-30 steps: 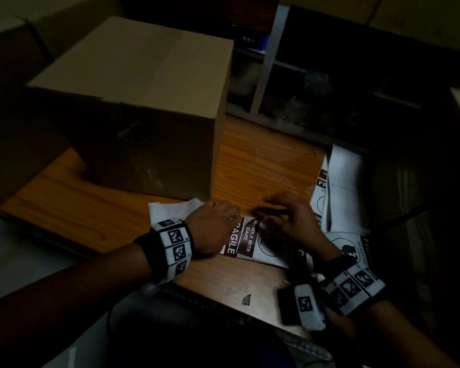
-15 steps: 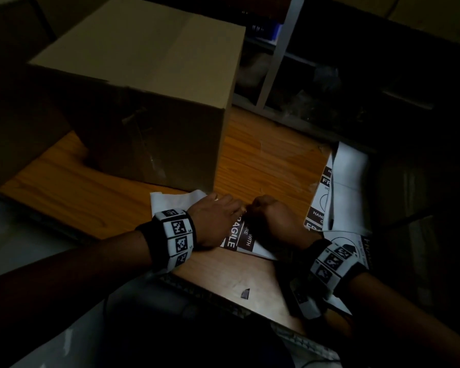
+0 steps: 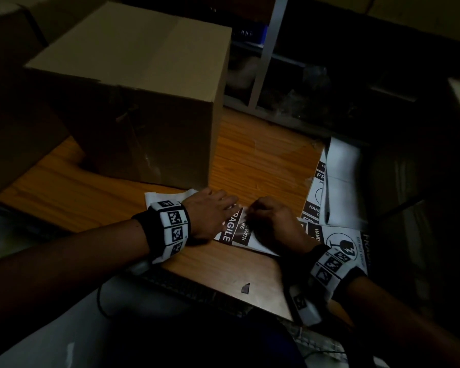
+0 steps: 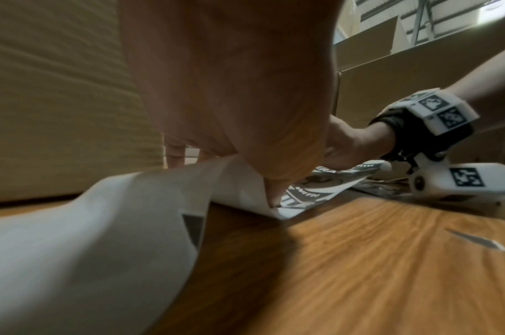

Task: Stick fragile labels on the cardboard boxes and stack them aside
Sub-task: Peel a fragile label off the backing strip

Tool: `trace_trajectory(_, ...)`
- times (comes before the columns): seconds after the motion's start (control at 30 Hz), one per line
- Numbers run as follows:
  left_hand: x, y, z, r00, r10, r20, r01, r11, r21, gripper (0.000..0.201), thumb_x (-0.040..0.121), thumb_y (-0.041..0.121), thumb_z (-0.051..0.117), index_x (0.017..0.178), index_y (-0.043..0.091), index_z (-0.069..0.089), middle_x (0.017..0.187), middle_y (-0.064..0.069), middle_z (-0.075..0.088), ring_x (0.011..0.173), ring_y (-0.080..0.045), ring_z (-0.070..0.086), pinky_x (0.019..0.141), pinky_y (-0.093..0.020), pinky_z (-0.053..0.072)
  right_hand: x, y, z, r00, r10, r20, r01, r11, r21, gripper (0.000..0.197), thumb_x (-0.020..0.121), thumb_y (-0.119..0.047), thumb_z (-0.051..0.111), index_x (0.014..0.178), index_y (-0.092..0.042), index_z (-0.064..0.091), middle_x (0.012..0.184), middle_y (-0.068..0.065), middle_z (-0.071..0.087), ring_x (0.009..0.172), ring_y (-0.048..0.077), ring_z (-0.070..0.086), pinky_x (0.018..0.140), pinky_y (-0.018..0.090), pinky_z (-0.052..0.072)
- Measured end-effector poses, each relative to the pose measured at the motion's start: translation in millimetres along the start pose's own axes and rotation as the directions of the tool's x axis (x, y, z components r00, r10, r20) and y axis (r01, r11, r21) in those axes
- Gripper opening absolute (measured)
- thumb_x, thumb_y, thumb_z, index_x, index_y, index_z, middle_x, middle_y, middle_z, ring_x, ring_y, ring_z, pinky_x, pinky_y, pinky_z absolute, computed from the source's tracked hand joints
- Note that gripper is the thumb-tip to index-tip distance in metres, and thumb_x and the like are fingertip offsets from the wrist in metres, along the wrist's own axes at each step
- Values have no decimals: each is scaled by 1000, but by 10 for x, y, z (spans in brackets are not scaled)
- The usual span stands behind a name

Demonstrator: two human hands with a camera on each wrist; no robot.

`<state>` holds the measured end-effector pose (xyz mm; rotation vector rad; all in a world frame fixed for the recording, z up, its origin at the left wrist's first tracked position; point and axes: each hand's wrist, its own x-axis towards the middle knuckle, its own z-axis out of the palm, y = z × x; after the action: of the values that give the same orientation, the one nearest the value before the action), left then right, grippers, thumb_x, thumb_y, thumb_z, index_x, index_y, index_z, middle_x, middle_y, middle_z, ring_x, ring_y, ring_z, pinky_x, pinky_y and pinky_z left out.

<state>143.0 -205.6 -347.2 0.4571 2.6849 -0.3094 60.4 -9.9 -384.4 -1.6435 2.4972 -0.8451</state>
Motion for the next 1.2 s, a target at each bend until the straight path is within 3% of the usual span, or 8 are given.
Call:
trace_trajectory(0.27, 7, -2, -3, 1000, 7, 7, -7, 1000, 7, 66, 102, 45, 35, 156, 17, 8, 163, -7, 8, 145, -27, 17, 115, -45, 21, -64, 21, -19, 999, 45, -24, -43, 993, 110, 13, 87, -13, 70, 97, -15, 77, 102, -2, 68, 88, 8, 66, 73, 32, 56)
trace_trajectory(0.37, 17, 1, 18, 1000, -5, 7, 5, 1000, 10, 67, 102, 43, 36, 156, 16, 8, 163, -7, 8, 145, -27, 17, 116, -46, 22, -79, -45, -108, 972, 205, -113, -170, 951, 256, 24, 91, -10, 67, 114, -14, 72, 113, -3, 66, 102, -2, 61, 87, 22, 52)
trace_trajectory(0.47, 25, 2, 31, 1000, -8, 5, 8, 1000, 9, 67, 101, 42, 38, 156, 15, 9, 162, -7, 10, 144, -27, 19, 115, -47, 23, -25, 40, -247, 977, 173, -129, -155, 979, 133, 35, 86, -7, 71, 121, -12, 68, 120, 5, 65, 108, -3, 54, 94, 11, 43)
trace_trajectory(0.6, 29, -5, 28, 1000, 2, -23, -2, 1000, 2, 66, 100, 41, 40, 155, 15, 15, 161, -7, 14, 141, -27, 22, 113, -46, 26, 166, -62, -221, 987, -34, 159, 49, 994, -94, 22, 84, -19, 72, 104, -13, 74, 113, 6, 69, 108, 23, 59, 87, 34, 49)
trace_trajectory(0.7, 11, 9, 8, 1000, 5, -17, -5, 1000, 22, 63, 101, 42, 38, 154, 14, 18, 160, -6, 14, 140, -27, 23, 111, -44, 25, 222, -125, -39, 954, -93, 287, 155, 967, -202, 20, 79, -27, 76, 97, -18, 76, 106, 2, 71, 102, 24, 60, 81, 42, 52)
trace_trajectory(0.9, -8, 4, -2, 1000, 6, -25, -5, 1000, 30, 64, 102, 42, 36, 154, 13, 14, 161, -8, 13, 140, -27, 23, 110, -44, 25, 232, -48, 46, 944, -79, 321, 166, 953, -254, 31, 77, -37, 61, 92, -14, 76, 99, 7, 72, 89, 29, 61, 72, 46, 52)
trace_trajectory(1.07, 29, -30, 45, 1000, 1, -20, 0, 999, 37, 66, 101, 43, 37, 155, 16, 11, 162, -6, 10, 142, -27, 22, 111, -44, 25, 183, -66, 92, 954, -164, 252, 239, 921, -307, 38, 81, -40, 50, 87, -13, 76, 93, 8, 71, 82, 29, 60, 65, 39, 52)
trace_trajectory(1.2, 45, -40, 42, 1000, 7, 1, -7, 999, 40, 66, 102, 44, 34, 156, 18, 7, 163, -6, 8, 143, -28, 20, 113, -45, 23, 142, -76, 76, 956, -199, 214, 266, 897, -353, 29, 73, -31, 75, 94, -10, 75, 97, 9, 69, 87, 30, 60, 70, 39, 49)
